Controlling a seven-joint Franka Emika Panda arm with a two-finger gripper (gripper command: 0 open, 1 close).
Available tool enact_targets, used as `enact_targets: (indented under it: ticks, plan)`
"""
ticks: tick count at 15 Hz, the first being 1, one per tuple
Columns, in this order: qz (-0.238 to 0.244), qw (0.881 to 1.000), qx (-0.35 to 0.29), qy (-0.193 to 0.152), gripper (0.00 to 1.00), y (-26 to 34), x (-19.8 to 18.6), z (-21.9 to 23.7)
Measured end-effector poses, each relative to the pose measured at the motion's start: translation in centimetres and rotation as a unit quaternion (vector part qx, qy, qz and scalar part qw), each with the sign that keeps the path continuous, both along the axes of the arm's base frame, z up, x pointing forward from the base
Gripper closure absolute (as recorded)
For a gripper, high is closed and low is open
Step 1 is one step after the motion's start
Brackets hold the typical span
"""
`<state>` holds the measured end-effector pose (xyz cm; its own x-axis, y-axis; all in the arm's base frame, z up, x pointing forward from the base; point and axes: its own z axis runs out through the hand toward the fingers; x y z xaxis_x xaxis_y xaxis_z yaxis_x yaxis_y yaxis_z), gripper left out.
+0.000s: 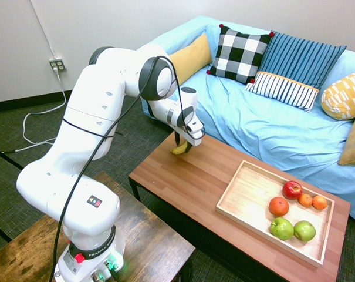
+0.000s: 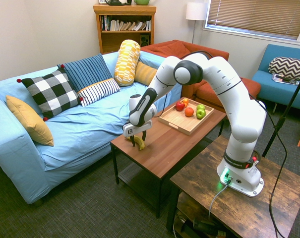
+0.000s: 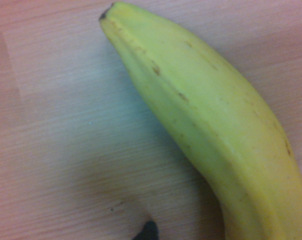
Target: Put banana in the tray
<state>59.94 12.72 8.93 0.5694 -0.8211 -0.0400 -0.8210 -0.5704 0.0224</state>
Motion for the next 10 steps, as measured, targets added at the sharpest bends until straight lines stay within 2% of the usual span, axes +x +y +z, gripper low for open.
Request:
enact_targets:
  ticks: [7, 10]
  plan:
    - [-0.011, 1.0, 0.0, -0.003, 1.0, -0.7, 0.4, 0.2]
    - [-0.011, 1.0, -0.002, -0.01, 1.0, -0.8, 1.1, 1.7]
